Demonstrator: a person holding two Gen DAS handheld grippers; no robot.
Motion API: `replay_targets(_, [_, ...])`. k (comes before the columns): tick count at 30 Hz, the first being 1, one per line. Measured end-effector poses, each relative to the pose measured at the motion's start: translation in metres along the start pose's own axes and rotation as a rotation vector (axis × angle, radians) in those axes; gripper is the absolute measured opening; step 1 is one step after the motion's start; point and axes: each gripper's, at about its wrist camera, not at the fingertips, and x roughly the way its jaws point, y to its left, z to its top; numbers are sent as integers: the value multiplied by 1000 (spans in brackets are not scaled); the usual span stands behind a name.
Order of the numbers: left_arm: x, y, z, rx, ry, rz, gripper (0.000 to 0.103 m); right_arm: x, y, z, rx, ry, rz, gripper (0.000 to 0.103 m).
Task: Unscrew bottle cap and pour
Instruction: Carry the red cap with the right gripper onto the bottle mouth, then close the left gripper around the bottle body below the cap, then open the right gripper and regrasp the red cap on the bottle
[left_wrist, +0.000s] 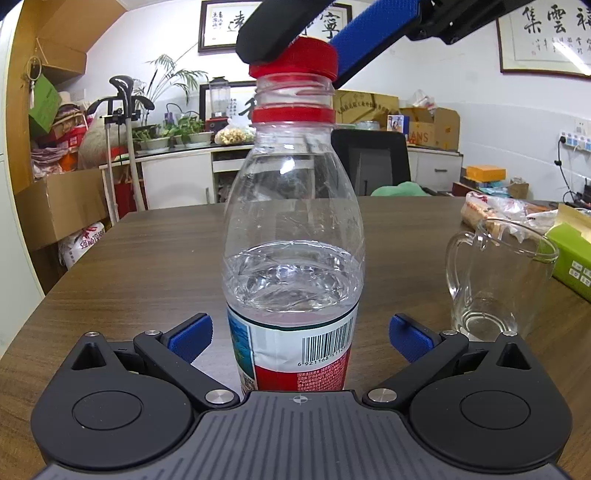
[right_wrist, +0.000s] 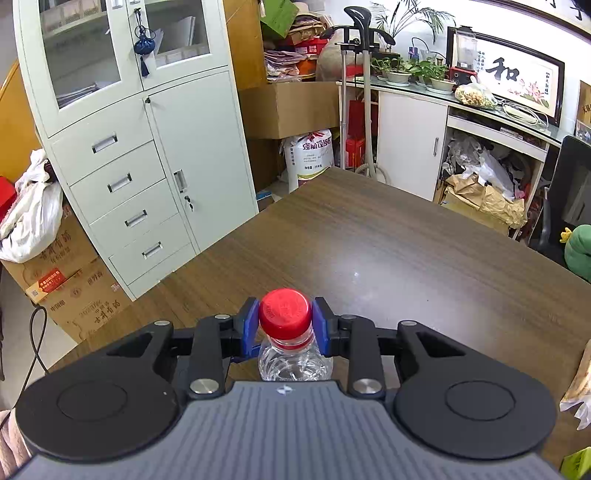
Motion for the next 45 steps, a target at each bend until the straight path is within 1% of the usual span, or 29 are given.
replay_targets(5, [4, 1, 2, 5, 0, 4, 103, 6, 0, 2, 2, 26, 4, 32])
replay_targets(7, [5, 2, 3, 3, -3, 7, 103, 10, -5, 2, 4, 30, 2, 32])
replay_targets(13, [7, 5, 5, -5, -13, 11, 103, 11, -1, 3, -13, 36, -6, 32])
replay_targets(14, [6, 5, 5, -1, -20, 10, 102, 11, 0, 2, -19, 35, -10, 32])
replay_targets(15, [6, 4, 5, 6, -28, 12, 96, 11, 1, 1, -24, 35, -13, 32])
replay_targets(16, [5, 3, 5, 13, -32, 13, 92, 11, 3, 0, -30, 34, -17, 32])
replay_targets(17, [6, 1, 5, 22, -34, 14, 85, 11, 4, 0, -34, 34, -19, 33])
replay_targets(18, [7, 0, 4, 27, -28, 13, 81, 11, 3, -1, -40, 35, -25, 33])
replay_targets(20, [9, -1, 4, 30, -19, 13, 80, 14, 3, -2, -44, 39, -35, 33])
replay_targets(21, [9, -1, 4, 29, -17, 13, 75, 16, 4, -2, -43, 41, -37, 33])
replay_targets(23, [9, 0, 5, 22, -19, 9, 72, 18, 4, -3, -44, 43, -40, 33])
replay_targets(26, [9, -1, 5, 18, -18, 16, 65, 18, 4, -3, -41, 43, -39, 33])
replay_targets(28, [10, -1, 5, 18, -15, 24, 65, 18, 3, -4, -38, 40, -38, 33])
replay_targets(29, [10, -1, 5, 19, -15, 29, 62, 17, 3, -4, -36, 38, -38, 33])
replay_targets(35, [9, -1, 5, 19, -17, 37, 62, 16, 0, -5, -25, 27, -35, 34])
replay_targets(37, [9, -1, 6, 18, -18, 37, 61, 15, -1, -1, -22, 24, -33, 37])
replay_targets(39, [9, -1, 5, 19, -20, 38, 61, 13, -2, -1, -21, 16, -44, 47])
replay_targets(40, [9, -1, 4, 20, -22, 38, 61, 12, -2, -1, -18, 11, -43, 57])
replay_targets(41, [9, -1, 4, 20, -23, 39, 61, 11, -3, -2, -14, 7, -39, 60])
replay_targets(45, [8, -2, 3, 20, -24, 41, 61, 7, -6, -3, -7, -4, -30, 60])
